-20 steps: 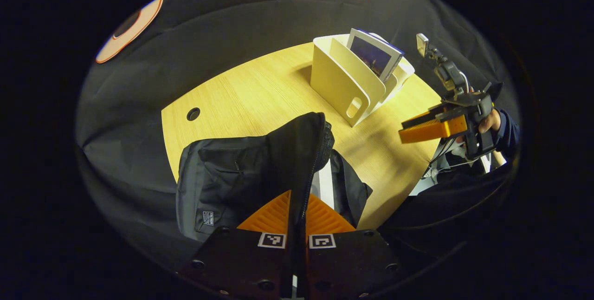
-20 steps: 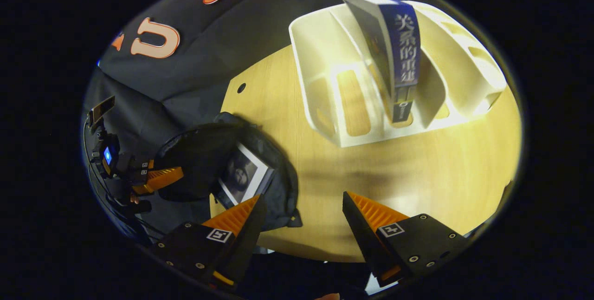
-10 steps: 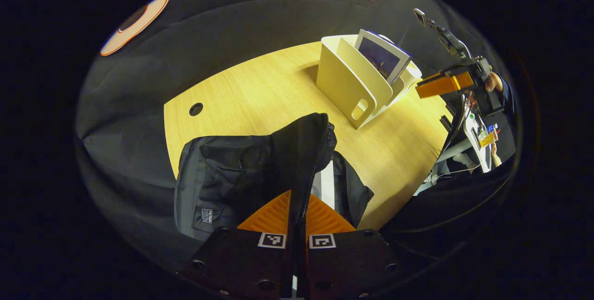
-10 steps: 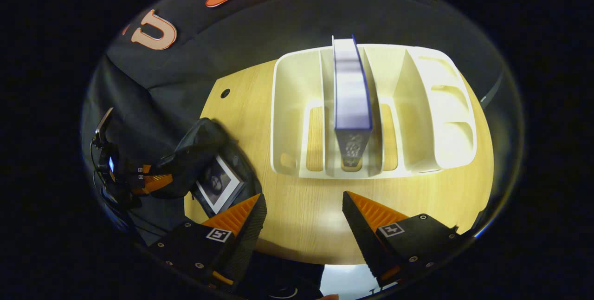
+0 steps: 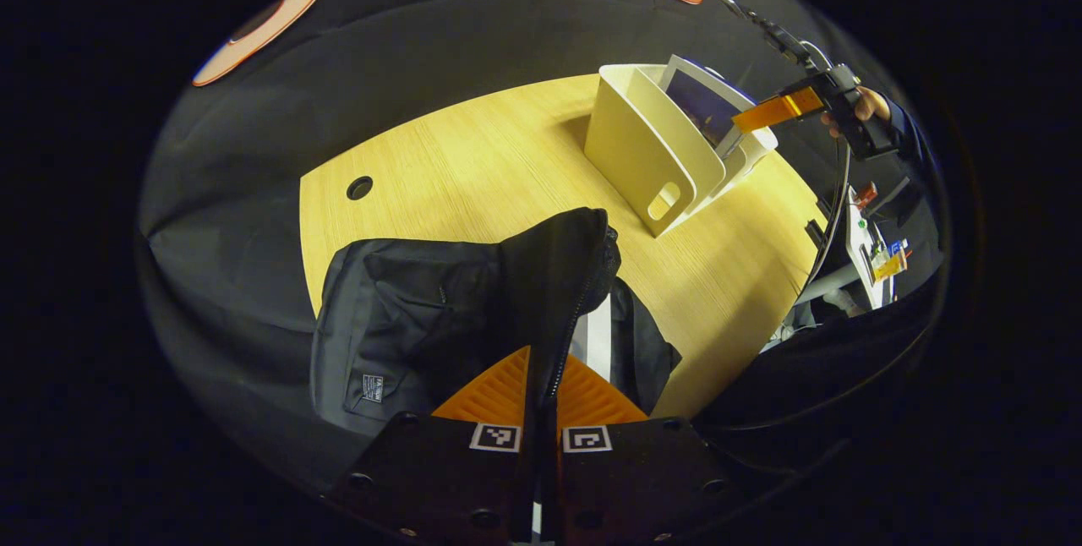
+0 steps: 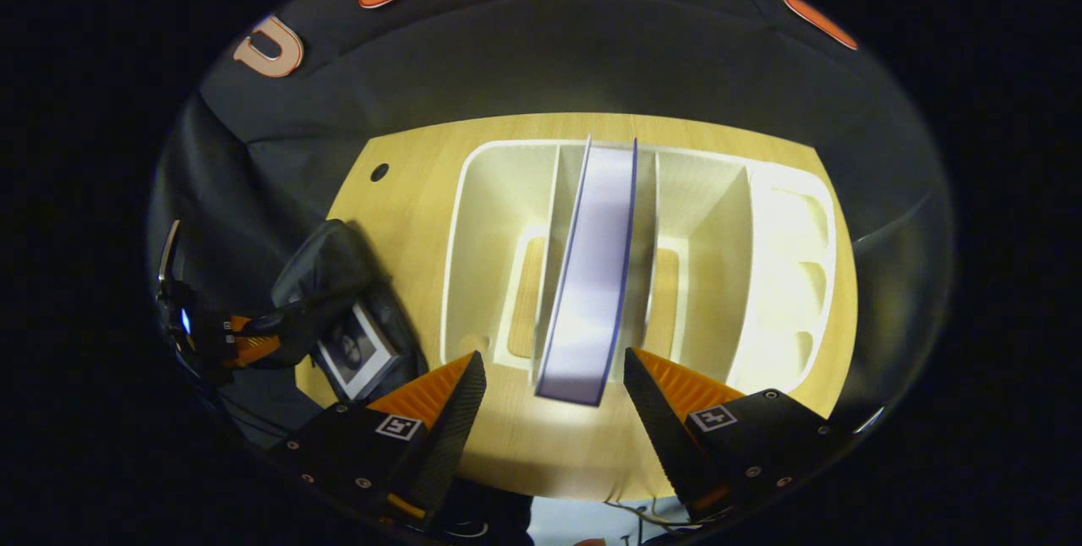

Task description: Open the schoolbag, grab two books from the bookshelf and put them into the schoolbag.

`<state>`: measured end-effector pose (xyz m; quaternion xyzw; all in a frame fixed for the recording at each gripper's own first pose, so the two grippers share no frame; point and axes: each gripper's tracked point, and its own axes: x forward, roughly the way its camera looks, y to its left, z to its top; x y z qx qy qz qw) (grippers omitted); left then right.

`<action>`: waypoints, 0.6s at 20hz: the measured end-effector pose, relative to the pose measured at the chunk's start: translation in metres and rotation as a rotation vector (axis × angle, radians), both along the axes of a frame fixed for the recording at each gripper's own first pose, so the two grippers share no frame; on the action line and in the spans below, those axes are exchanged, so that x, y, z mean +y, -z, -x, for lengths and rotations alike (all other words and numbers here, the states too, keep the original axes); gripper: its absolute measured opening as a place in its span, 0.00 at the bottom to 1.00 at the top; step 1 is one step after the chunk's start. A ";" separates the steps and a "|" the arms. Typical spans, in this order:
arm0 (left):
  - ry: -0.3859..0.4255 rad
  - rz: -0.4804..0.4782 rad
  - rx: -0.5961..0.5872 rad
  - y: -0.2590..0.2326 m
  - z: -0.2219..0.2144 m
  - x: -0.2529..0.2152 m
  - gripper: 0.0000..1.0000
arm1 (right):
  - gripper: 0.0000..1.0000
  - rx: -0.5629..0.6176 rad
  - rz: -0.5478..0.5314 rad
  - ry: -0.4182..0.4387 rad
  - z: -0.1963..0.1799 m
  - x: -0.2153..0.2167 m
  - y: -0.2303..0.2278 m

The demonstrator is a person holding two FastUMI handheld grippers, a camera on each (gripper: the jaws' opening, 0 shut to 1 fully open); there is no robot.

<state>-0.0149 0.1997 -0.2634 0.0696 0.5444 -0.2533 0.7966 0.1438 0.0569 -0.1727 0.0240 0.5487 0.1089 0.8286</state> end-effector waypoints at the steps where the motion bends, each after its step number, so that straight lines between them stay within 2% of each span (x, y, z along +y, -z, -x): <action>1: -0.011 0.005 0.005 0.001 0.000 0.001 0.04 | 0.99 0.006 -0.003 0.004 -0.006 0.000 -0.002; 8: -0.039 0.017 0.012 0.006 0.000 0.004 0.04 | 0.98 0.081 0.006 0.027 -0.039 -0.006 0.008; 10: -0.047 0.025 0.016 0.006 0.000 0.003 0.04 | 0.88 0.089 0.023 0.019 -0.043 -0.008 0.010; 11: -0.050 0.028 0.019 0.006 0.001 0.002 0.04 | 0.78 0.092 0.024 0.017 -0.044 -0.005 0.011; 12: -0.050 0.027 0.018 0.007 0.000 0.003 0.04 | 0.75 0.105 0.022 0.019 -0.044 -0.002 0.011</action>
